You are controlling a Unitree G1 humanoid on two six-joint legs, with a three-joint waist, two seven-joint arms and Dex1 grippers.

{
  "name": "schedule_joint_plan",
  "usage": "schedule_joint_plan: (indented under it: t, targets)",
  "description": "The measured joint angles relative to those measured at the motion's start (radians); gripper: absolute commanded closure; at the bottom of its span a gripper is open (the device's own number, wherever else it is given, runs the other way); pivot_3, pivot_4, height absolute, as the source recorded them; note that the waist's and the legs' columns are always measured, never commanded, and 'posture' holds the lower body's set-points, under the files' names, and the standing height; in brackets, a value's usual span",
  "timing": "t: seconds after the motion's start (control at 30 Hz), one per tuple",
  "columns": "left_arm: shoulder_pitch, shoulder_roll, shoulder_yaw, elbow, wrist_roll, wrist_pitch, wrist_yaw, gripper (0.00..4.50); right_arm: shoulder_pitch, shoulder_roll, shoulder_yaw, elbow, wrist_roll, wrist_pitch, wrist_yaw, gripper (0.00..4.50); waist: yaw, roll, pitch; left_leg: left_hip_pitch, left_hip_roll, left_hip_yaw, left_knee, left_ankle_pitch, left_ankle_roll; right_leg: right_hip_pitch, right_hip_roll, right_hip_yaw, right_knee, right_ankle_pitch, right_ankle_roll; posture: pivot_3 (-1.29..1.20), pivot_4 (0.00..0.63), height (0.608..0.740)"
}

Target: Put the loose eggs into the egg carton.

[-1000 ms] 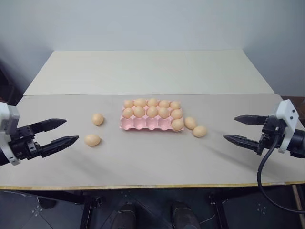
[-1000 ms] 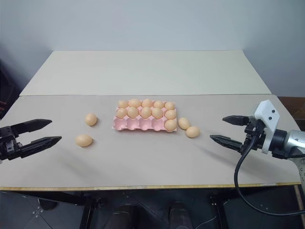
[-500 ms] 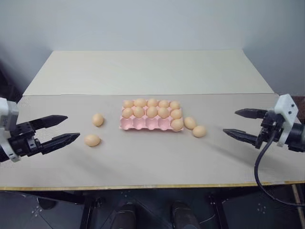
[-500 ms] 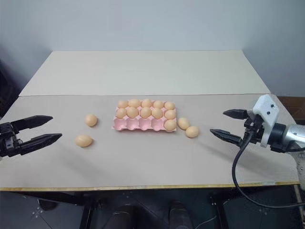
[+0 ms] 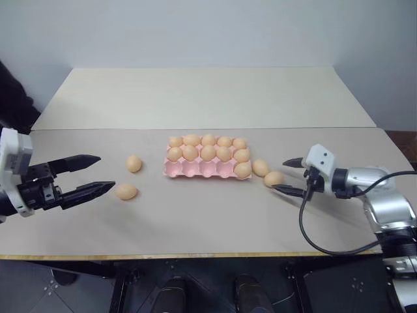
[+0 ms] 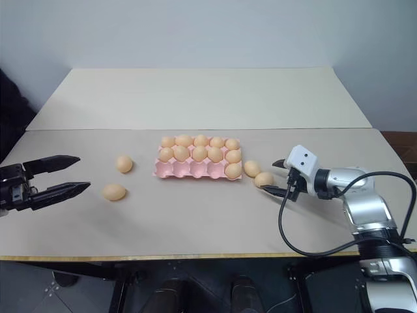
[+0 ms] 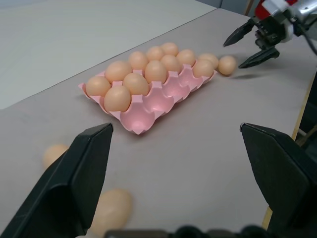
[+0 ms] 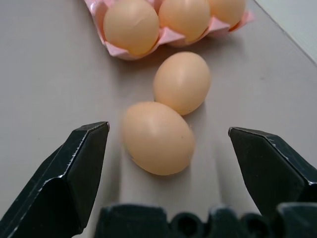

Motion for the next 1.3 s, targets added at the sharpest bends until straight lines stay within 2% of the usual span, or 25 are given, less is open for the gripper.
schedule_joint_plan:
  t: [0.07, 0.17, 0.3, 0.37, 0.43, 0.6, 0.67, 0.83, 1.03, 1.23, 1.27, 1.3]
  targets:
    - [0.004, 0.000, 0.001, -0.001, -0.001, 0.000, -0.004, 0.01, -0.029, 0.028, 0.015, 0.056, -0.024, -0.036, 0.000, 0.00, 0.000, 0.000, 0.000, 0.000, 0.000, 0.000, 0.000, 0.000, 0.000, 0.000, 0.000, 0.000, 0.001, 0.000, 0.000, 0.00, 0.150, 0.740]
    - [0.012, 0.000, 0.001, -0.002, -0.001, 0.000, -0.006, 0.00, -0.055, 0.056, 0.039, 0.102, -0.046, -0.058, 0.005, 0.56, -0.002, 0.000, 0.000, 0.001, 0.000, 0.000, 0.000, 0.000, 0.000, 0.000, 0.000, 0.000, 0.001, 0.000, 0.000, 0.00, 0.150, 0.740]
    - [0.015, 0.001, 0.004, -0.002, -0.001, 0.000, -0.011, 0.00, -0.055, 0.072, 0.045, 0.124, -0.052, -0.063, 0.015, 1.94, -0.001, 0.000, 0.000, 0.000, 0.000, 0.000, 0.000, 0.000, 0.000, 0.000, 0.000, 0.000, 0.001, 0.000, 0.000, 0.00, 0.150, 0.740]
    - [0.015, 0.004, 0.006, -0.002, -0.001, 0.000, -0.011, 0.00, -0.055, 0.072, 0.043, 0.121, -0.051, -0.062, 0.018, 2.15, -0.001, 0.000, 0.000, 0.001, 0.000, 0.000, 0.000, 0.000, 0.000, 0.000, 0.000, 0.000, 0.001, 0.000, 0.000, 0.00, 0.150, 0.740]
    - [0.015, 0.005, 0.010, -0.001, -0.001, 0.000, -0.012, 0.00, -0.047, 0.067, 0.036, 0.096, -0.049, -0.055, 0.014, 2.15, -0.001, 0.001, 0.000, 0.001, 0.000, 0.000, 0.000, 0.000, 0.000, 0.000, 0.000, 0.000, 0.001, 0.000, 0.000, 0.00, 0.150, 0.740]
    - [0.021, 0.006, 0.024, 0.001, 0.000, 0.000, -0.017, 0.00, 0.023, -0.033, -0.050, -0.201, 0.068, 0.091, 0.059, 2.15, 0.002, 0.004, 0.003, -0.001, 0.000, 0.000, 0.000, 0.000, 0.000, -0.001, 0.000, 0.000, 0.001, 0.000, 0.000, 0.00, 0.150, 0.740]
    - [0.019, 0.006, 0.024, 0.001, -0.001, 0.000, -0.017, 0.00, 0.007, -0.023, -0.066, -0.268, 0.097, 0.129, 0.053, 2.15, -0.005, 0.004, 0.003, 0.001, 0.001, 0.000, 0.000, 0.000, 0.000, 0.000, 0.001, 0.001, 0.001, 0.000, 0.000, 0.00, 0.150, 0.740]
    - [-0.003, 0.005, 0.013, 0.002, -0.005, 0.000, -0.009, 0.00, -0.119, 0.162, 0.053, -0.288, 0.047, 0.164, -0.049, 2.15, -0.022, 0.004, 0.003, 0.004, 0.002, 0.001, -0.001, 0.000, 0.000, 0.002, 0.003, 0.002, 0.002, 0.000, -0.001, 0.00, 0.150, 0.740]
    - [-0.009, 0.005, 0.005, 0.005, -0.006, 0.000, -0.008, 0.00, -0.228, 0.314, 0.182, -0.115, -0.099, 0.164, -0.179, 2.15, -0.013, 0.004, 0.003, -0.009, 0.001, 0.001, 0.000, 0.002, -0.004, -0.014, 0.001, 0.002, 0.007, 0.001, -0.001, 0.00, 0.150, 0.740]
    - [0.013, 0.002, 0.007, 0.000, -0.007, 0.000, -0.007, 0.00, -0.241, 0.351, 0.208, -0.059, -0.141, 0.160, -0.192, 0.27, -0.014, 0.004, 0.003, -0.010, 0.001, 0.001, 0.001, 0.003, -0.005, -0.016, 0.001, 0.002, 0.008, 0.001, -0.001, 0.00, 0.150, 0.740]
    - [0.016, 0.000, 0.008, -0.001, -0.007, 0.000, -0.007, 0.00, -0.244, 0.354, 0.208, -0.059, -0.142, 0.160, -0.194, 0.02, -0.014, 0.004, 0.003, -0.010, 0.001, 0.001, 0.000, 0.003, -0.005, -0.016, 0.001, 0.002, 0.008, 0.001, -0.001, 0.00, 0.150, 0.740]
    - [0.017, -0.002, 0.008, -0.001, -0.007, 0.000, -0.006, 0.00, -0.248, 0.361, 0.207, -0.060, -0.143, 0.160, -0.198, 0.02, -0.015, 0.004, 0.003, -0.010, 0.001, 0.001, 0.001, 0.003, -0.005, -0.016, 0.001, 0.002, 0.008, 0.001, -0.001, 0.00, 0.150, 0.740]
